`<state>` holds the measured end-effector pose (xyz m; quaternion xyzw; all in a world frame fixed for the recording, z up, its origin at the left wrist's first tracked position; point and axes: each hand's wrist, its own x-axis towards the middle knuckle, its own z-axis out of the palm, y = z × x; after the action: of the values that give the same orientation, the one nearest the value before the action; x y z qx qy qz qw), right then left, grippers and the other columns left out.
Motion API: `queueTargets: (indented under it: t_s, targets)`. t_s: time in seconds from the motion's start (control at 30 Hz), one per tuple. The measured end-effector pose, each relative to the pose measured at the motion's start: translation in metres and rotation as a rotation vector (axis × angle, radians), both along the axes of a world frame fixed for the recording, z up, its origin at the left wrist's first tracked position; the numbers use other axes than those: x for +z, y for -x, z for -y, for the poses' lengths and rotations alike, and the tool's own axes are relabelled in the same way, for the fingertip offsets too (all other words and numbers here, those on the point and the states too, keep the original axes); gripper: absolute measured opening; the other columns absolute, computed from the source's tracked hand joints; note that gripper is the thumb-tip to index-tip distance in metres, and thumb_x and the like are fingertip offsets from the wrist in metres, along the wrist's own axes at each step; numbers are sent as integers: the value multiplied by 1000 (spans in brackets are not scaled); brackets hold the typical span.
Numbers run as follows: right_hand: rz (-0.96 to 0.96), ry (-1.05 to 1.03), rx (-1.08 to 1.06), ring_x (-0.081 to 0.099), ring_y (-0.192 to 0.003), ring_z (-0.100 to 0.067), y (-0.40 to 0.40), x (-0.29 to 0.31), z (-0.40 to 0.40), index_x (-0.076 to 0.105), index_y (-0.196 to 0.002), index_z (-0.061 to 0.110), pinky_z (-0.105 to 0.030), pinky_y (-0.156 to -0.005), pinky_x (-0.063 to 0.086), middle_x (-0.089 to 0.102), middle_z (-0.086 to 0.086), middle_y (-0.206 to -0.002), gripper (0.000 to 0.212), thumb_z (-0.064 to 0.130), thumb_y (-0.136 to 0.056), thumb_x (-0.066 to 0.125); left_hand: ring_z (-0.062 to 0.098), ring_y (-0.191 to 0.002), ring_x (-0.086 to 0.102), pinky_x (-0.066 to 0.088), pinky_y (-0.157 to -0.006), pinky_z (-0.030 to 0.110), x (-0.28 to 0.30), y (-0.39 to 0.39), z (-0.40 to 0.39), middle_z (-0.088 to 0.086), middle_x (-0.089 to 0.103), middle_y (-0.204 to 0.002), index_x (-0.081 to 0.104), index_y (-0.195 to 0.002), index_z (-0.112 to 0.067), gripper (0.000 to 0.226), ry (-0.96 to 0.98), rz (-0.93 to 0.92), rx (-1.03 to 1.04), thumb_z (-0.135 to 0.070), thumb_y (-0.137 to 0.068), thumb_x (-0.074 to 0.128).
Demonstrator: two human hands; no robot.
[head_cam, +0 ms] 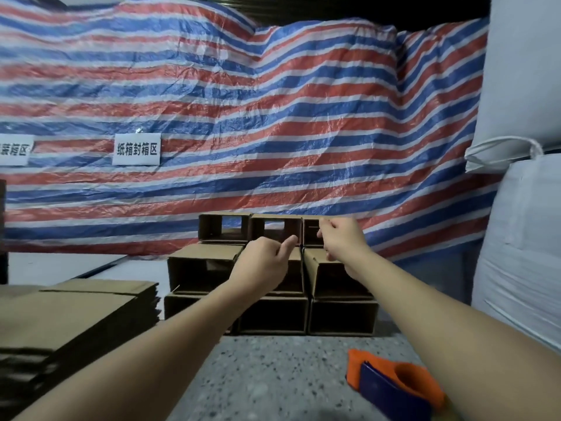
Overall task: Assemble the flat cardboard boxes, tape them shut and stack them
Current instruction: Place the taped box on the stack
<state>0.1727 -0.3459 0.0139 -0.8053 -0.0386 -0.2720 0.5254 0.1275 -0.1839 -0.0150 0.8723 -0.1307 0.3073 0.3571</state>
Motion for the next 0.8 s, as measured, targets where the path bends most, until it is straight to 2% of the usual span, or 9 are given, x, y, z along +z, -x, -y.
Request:
queueTargets:
  t_s: [0.07, 0.13, 0.23, 0.33, 0.4, 0.5, 0.57, 0.7, 0.8]
  targets:
    - [1, -31, 7, 57, -39, -10, 20, -11, -14, 59, -69, 13, -25, -47, 48, 55, 3, -55, 47, 39, -105, 45, 13, -44, 59, 48, -55, 32, -11, 20, -9, 4, 62, -48, 66, -60, -5, 72, 35, -40, -8, -56, -100, 36]
    - [-5, -39, 41, 58, -37, -6, 39, -26, -26, 57, -70, 13, -26, -51, 48, 55, 3, -50, 48, 41, -106, 43, 2, -40, 56, 45, -50, 24, -29, 38, -18, -2, 65, -51, 72, -72, -16, 48, 3, -66, -25, -46, -101, 47]
    - [-32, -49, 114, 64, -48, -8, 63, -51, -40, 61, -77, 11, -31, -59, 52, 62, 2, -54, 40, 36, -106, 47, 0, -50, 62, 45, -47, 16, -55, 61, -34, -4, 68, -64, 69, -89, -22, 17, 42, -67, -60, -31, -98, 58]
    - [-65, -62, 219, 68, -66, -14, 81, -67, -52, 62, -88, 12, -33, -70, 57, 68, -5, -74, 22, 23, -105, 52, 10, -51, 57, 50, -53, 31, -66, 76, -55, -3, 64, -62, 66, -77, -17, 37, -25, -59, 7, -40, -101, 49]
    - [-81, -25, 241, 69, -63, -13, 88, -70, -59, 64, -89, 12, -31, -72, 56, 69, -4, -71, 25, 26, -105, 51, 11, -46, 48, 49, -53, 36, -66, 82, -74, -3, 55, -53, 60, -66, -12, 52, -55, -71, 54, -45, -102, 42]
    - [-115, -5, 231, 69, -57, -13, 91, -67, -71, 65, -83, 9, -34, -80, 53, 64, 0, -52, 42, 36, -107, 44, 6, -35, 37, 35, -43, 23, -59, 81, -107, -6, 44, -41, 50, -53, -17, 61, -58, -75, 132, -52, -101, 39]
    - [-142, -42, 267, 68, -56, -15, 91, -66, -81, 64, -77, 8, -35, -84, 52, 61, -1, -47, 50, 39, -108, 39, 4, -38, 41, 33, -44, 18, -55, 78, -129, -6, 48, -45, 49, -56, -18, 56, -128, -36, 243, -49, -102, 40]
    - [-177, -83, 359, 65, -49, -15, 90, -74, -99, 63, -75, 7, -30, -72, 52, 58, -1, -45, 55, 40, -109, 35, 7, -78, 50, 37, -61, 19, -58, 74, -176, -4, 53, -95, 52, -101, -19, 13, -272, -124, 376, -31, -101, 49]
    - [-202, -30, 389, 66, -52, -15, 88, -85, -105, 63, -77, 8, -27, -68, 48, 58, 1, -45, 53, 40, -108, 34, 23, -118, 49, 44, -94, 35, -70, 74, -210, 7, 49, -131, 43, -133, -16, 44, -483, -254, 546, -43, -99, 50]
